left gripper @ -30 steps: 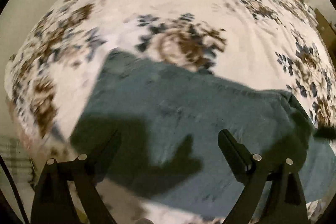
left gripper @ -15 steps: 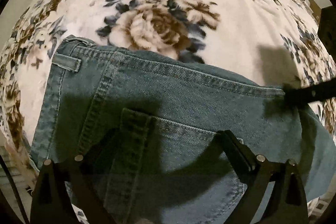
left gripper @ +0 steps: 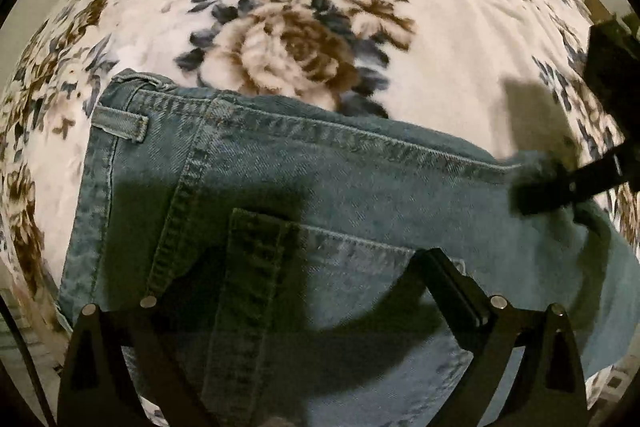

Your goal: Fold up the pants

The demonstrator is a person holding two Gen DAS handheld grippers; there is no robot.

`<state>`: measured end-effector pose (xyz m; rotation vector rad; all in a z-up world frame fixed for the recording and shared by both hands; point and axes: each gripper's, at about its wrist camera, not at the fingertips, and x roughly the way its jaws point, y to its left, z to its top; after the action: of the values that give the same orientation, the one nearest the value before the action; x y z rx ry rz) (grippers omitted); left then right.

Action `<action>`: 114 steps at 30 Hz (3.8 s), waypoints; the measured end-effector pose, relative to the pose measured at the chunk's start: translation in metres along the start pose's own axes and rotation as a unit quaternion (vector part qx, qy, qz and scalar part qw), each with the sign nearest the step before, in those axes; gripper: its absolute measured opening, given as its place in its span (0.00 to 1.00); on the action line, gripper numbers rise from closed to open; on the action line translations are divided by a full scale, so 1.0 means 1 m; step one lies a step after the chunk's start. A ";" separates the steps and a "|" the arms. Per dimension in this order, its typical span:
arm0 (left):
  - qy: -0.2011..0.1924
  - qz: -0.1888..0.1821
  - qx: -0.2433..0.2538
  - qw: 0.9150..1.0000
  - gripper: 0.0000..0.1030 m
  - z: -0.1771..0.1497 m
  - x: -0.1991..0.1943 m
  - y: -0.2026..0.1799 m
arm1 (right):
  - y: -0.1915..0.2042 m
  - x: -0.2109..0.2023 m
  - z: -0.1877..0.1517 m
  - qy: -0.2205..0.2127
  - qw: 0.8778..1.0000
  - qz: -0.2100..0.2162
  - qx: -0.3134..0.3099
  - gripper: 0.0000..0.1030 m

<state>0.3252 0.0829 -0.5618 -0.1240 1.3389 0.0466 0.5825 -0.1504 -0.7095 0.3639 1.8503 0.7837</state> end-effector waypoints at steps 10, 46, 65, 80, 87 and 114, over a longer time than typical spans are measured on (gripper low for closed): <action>0.005 -0.011 -0.014 1.000 0.98 -0.008 -0.017 0.012 | -0.030 -0.088 -0.025 -0.107 0.993 -0.019 0.045 0.06; -0.025 -0.020 -0.031 0.999 0.98 -0.009 -0.007 -0.007 | -0.030 0.042 -0.010 0.070 0.978 0.188 0.048 0.63; -0.023 -0.025 -0.011 0.999 0.98 -0.019 -0.012 -0.001 | -0.077 0.004 -0.054 -0.106 0.920 0.318 0.202 0.40; -0.005 -0.045 -0.035 0.998 0.98 -0.031 -0.033 0.010 | -0.063 -0.137 -0.056 -0.145 0.983 -0.007 0.111 0.39; -0.043 -0.045 -0.042 0.997 0.98 -0.048 -0.066 -0.009 | -0.067 -0.146 -0.178 -0.218 0.960 -0.122 0.128 0.65; -0.067 0.048 0.080 0.993 0.98 -0.014 -0.037 -0.246 | -0.373 -0.258 -0.484 -0.432 0.763 -0.233 0.421 0.14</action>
<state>0.3289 -0.1615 -0.5138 0.0777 1.2092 0.0286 0.2889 -0.7430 -0.6585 0.6509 1.1761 -0.5752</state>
